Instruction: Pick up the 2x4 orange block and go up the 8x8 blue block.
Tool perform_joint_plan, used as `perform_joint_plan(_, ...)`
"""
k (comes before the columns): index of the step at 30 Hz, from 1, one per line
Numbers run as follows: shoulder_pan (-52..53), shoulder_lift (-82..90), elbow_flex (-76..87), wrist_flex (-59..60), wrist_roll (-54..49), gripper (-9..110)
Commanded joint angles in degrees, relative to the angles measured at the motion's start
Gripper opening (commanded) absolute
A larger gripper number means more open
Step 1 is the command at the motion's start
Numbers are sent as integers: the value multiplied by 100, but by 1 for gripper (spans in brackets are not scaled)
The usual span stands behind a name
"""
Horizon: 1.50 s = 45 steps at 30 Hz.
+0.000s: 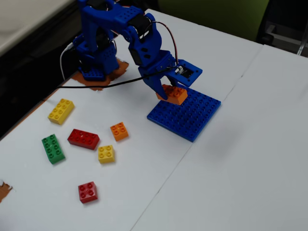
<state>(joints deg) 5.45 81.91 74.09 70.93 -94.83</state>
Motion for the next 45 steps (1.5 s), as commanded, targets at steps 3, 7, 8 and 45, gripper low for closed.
perform_joint_plan(3, -202, -237, -826, 396, 325, 0)
perform_joint_plan(7, -264, -413, -1072, 457, 519, 0)
perform_joint_plan(8, -272, -448, -1099, 457, 554, 0)
perform_joint_plan(45, -439, -1002, -2285, 1143, 817, 0)
